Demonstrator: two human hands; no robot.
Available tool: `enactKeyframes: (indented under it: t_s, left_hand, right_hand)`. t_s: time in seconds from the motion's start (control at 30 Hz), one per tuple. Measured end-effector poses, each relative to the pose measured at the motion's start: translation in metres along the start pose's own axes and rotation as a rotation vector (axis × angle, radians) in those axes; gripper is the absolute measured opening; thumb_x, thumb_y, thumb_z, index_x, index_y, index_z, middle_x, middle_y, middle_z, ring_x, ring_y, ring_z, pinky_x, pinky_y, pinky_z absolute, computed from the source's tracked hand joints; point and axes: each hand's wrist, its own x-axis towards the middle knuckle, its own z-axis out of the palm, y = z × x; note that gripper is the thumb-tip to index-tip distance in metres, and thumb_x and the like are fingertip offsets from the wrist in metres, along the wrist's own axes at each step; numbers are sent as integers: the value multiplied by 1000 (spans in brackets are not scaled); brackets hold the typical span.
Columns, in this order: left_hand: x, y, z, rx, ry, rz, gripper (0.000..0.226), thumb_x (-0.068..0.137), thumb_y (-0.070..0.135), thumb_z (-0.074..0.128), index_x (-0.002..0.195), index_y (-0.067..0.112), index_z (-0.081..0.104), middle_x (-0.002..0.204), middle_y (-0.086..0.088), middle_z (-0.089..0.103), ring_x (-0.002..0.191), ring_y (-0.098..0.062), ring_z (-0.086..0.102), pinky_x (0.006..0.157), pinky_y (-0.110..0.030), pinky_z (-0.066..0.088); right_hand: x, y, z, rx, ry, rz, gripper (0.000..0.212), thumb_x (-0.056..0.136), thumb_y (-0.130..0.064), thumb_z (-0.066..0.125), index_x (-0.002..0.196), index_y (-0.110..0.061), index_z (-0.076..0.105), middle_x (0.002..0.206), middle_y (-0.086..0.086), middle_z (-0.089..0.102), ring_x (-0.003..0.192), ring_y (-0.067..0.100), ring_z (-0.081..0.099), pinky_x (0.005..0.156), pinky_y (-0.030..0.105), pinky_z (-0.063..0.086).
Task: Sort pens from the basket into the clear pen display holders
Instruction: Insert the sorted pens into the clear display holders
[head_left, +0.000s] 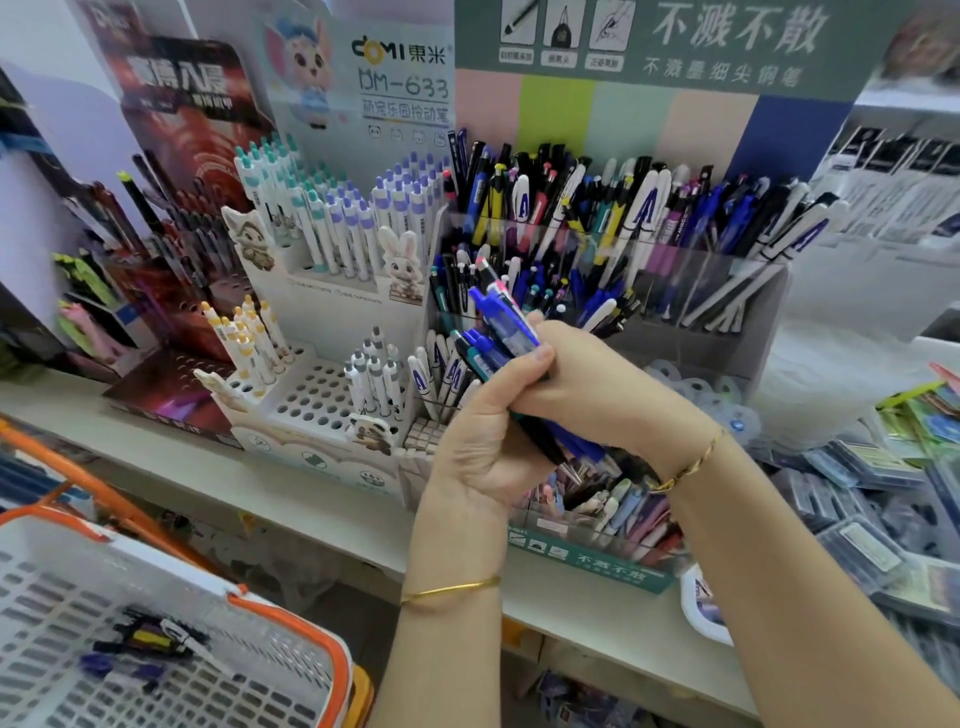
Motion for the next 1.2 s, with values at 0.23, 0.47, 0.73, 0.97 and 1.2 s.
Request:
enactKeyframes:
  t_s: [0.23, 0.47, 0.73, 0.97, 1.2]
  left_hand:
    - [5, -3, 7, -250, -40, 54, 27, 77, 16, 59, 100, 25, 69, 95, -6, 74, 84, -23, 72, 80, -44, 55]
    - [1, 0, 18, -233, 40, 64, 15, 77, 22, 64, 87, 14, 70, 85, -9, 72, 74, -25, 72, 77, -47, 54]
    - [4, -5, 27, -140, 80, -41, 46, 98, 29, 49, 73, 2, 76, 82, -17, 73, 72, -27, 73, 84, -42, 54]
    - [13, -17, 32, -83, 161, -43, 32, 98, 26, 49, 97, 1, 67, 89, -18, 72, 83, -29, 70, 79, -43, 56]
    - [24, -10, 26, -18, 294, 54, 33, 98, 21, 51, 70, 9, 63, 64, -3, 68, 74, -18, 65, 86, -47, 52]
  right_hand:
    - [-1, -3, 5, -405, 98, 90, 28, 90, -38, 54, 85, -13, 42, 76, 0, 44, 64, 19, 47, 58, 36, 40]
    - [-16, -2, 4, -244, 243, 14, 30, 87, -42, 56, 90, -16, 42, 87, -3, 40, 74, 10, 41, 56, 22, 29]
    - [-35, 8, -2, 43, 436, 42, 18, 98, -22, 45, 95, -11, 59, 95, 5, 53, 83, 7, 48, 71, 12, 38]
    - [-39, 24, -5, 216, 572, 114, 10, 93, -18, 58, 88, -15, 67, 87, -9, 63, 84, 4, 58, 74, 16, 46]
    - [-20, 42, -25, 384, 845, 183, 6, 97, -21, 51, 96, -16, 54, 86, -4, 57, 80, 13, 59, 70, 26, 48]
